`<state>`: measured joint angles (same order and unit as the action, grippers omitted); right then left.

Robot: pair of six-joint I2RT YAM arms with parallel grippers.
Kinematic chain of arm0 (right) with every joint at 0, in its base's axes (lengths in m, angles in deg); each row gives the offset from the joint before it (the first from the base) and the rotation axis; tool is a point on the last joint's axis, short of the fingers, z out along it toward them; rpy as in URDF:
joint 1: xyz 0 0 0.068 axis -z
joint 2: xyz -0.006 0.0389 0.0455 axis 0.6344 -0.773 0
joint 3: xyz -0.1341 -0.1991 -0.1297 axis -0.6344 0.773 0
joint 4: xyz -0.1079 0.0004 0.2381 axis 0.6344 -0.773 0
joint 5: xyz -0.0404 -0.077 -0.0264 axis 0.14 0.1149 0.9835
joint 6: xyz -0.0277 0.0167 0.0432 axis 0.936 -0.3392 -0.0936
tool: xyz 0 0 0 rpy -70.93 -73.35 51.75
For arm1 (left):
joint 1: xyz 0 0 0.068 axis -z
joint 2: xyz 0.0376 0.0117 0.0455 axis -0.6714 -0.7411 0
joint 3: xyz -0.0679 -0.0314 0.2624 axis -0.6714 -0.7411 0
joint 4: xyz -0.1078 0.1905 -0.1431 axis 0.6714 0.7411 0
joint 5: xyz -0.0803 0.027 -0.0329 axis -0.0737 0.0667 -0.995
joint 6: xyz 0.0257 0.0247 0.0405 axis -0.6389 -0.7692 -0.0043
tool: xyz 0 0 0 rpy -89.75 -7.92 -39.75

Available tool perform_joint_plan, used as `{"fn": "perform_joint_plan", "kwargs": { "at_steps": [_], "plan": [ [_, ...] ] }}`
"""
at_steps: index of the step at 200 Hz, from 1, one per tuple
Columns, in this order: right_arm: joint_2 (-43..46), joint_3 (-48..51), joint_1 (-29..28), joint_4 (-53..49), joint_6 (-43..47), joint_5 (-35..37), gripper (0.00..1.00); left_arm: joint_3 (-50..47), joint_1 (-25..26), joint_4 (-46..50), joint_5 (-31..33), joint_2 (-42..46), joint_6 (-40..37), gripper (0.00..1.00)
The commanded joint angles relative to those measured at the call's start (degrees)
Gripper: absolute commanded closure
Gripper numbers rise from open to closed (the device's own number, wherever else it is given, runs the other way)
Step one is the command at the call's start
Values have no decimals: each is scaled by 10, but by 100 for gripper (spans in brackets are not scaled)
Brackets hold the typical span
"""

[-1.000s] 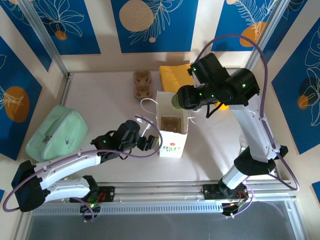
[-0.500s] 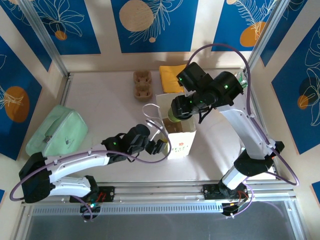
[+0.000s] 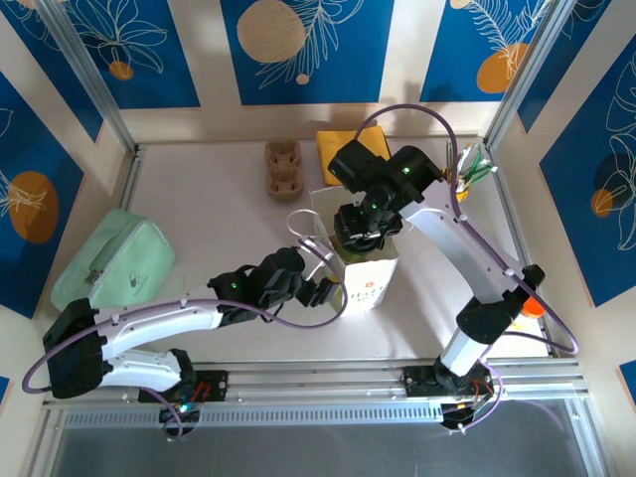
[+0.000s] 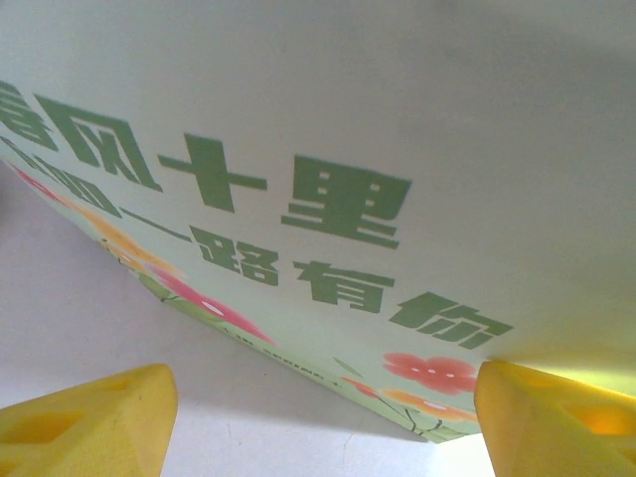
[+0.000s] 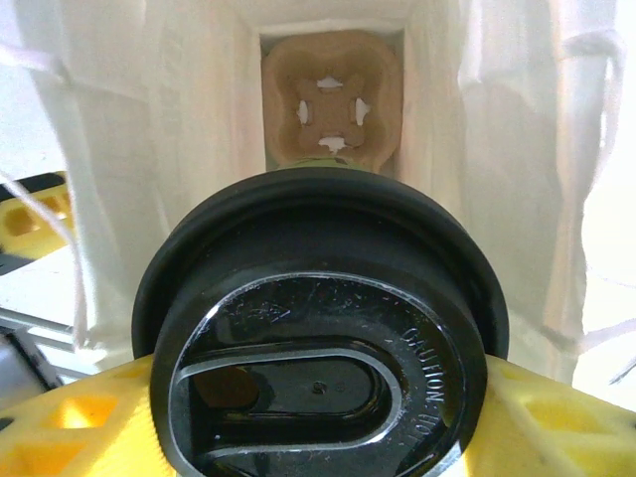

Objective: Pack the takeout coffee

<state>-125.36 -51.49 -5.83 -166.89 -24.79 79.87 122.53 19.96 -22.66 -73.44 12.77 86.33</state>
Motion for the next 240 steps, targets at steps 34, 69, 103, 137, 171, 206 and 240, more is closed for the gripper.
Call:
{"fn": "perform_joint_plan", "kwargs": {
  "at_steps": [34, 69, 103, 137, 171, 206, 240],
  "plan": [
    [-32, 8, -2, -87, -5, -14, 43, -20, 7, -29, 4, 25, -30, 22],
    [-37, 16, 4, -87, -4, -23, 43, -26, 7, -20, 11, 40, -48, 22],
    [-43, 29, 4, -88, -5, -23, 43, -35, 7, -24, 1, 49, -58, 22],
    [-51, 46, 4, -87, -7, -19, 43, -41, 7, -26, 0, 50, -57, 22],
    [-52, 65, 4, -67, -4, -32, 43, -44, 7, -25, 4, 51, -58, 22],
    [-46, 90, 9, -36, 0, -47, 43, -46, 7, -26, 7, 53, -60, 22],
    [-48, 102, 11, -23, 4, -48, 43, -46, 7, -25, 6, 54, -61, 22]
  ]
}}
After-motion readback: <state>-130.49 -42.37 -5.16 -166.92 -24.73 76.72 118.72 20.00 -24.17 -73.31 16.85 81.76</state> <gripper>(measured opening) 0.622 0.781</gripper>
